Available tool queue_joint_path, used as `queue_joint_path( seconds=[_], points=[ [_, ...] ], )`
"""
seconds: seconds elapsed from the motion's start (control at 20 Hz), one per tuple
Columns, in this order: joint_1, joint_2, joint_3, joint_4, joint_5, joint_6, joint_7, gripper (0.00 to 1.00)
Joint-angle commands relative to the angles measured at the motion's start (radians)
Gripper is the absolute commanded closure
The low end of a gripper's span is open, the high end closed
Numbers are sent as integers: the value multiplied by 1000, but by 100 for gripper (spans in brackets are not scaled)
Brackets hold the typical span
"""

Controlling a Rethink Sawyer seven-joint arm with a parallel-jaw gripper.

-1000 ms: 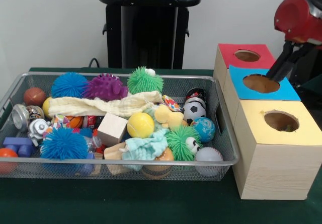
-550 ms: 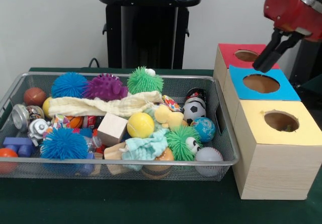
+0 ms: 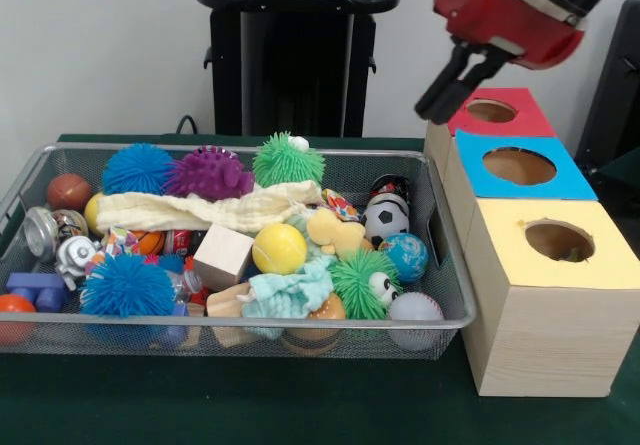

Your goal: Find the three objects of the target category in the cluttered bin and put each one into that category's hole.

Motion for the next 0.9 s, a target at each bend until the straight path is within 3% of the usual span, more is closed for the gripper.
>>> queue_joint_path(
  seconds=[0.05, 0.3, 0.9],
  points=[
    [-64, -53, 117, 248, -80, -135, 68, 100],
    [-91, -71, 165, 336, -85, -249, 54, 100],
    [-111, -87, 253, 472, -71, -408, 91, 100]
  ],
)
